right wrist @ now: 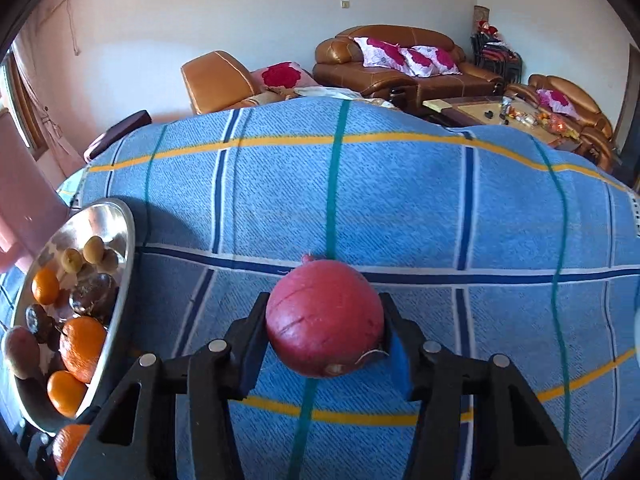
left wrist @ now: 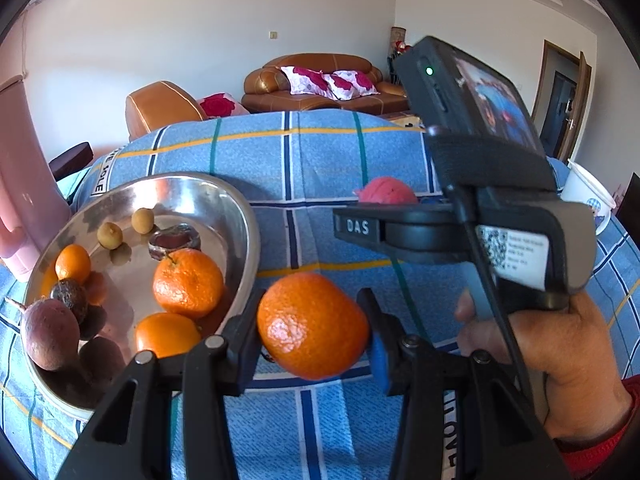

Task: Organize fruits
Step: 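Grasp the red round fruit with the right gripper while the left gripper holds the orange, then carry the orange and the red fruit over the steel bowl with both grippers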

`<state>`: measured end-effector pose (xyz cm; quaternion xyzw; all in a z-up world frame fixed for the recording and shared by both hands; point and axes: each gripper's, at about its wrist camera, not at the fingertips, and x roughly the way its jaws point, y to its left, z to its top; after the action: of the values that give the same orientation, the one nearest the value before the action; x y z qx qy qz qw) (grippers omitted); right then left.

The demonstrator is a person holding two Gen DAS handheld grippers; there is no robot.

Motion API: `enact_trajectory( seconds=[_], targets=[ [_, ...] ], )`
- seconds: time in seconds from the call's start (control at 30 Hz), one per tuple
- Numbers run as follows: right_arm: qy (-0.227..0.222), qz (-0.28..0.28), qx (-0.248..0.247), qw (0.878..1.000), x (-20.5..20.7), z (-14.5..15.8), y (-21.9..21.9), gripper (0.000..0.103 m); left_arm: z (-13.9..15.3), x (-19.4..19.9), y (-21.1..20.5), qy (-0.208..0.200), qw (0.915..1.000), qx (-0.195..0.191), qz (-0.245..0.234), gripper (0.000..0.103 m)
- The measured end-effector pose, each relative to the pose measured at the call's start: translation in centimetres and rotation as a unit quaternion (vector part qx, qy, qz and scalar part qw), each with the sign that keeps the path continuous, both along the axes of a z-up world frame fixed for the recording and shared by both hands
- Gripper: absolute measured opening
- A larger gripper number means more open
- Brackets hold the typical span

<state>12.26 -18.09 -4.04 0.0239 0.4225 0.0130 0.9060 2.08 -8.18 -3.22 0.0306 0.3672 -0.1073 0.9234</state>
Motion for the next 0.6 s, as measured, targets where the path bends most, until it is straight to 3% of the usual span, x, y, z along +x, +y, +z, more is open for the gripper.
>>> enact_trajectory(
  seconds=[0.27,0.4,0.6],
  targets=[
    [-0.056,-0.081,0.005,0.995,-6.8,1.6,-3.7,0.053,0.5,-0.9,-0.4,-0.027,0.9996,0.012,0.002,0.047],
    [-0.111,-0.111,-0.011,0.988,-10.9,2.9,-4.2,0.053,0.8,-1.4,-0.2,-0.044,0.9989,0.012,0.007,0.047],
    [-0.156,-0.154,-0.02,0.975,-15.0,4.2,-4.6,0.053,1.6,-2.5,0.0,-0.074,0.9972,0.006,0.005,0.046]
  ],
)
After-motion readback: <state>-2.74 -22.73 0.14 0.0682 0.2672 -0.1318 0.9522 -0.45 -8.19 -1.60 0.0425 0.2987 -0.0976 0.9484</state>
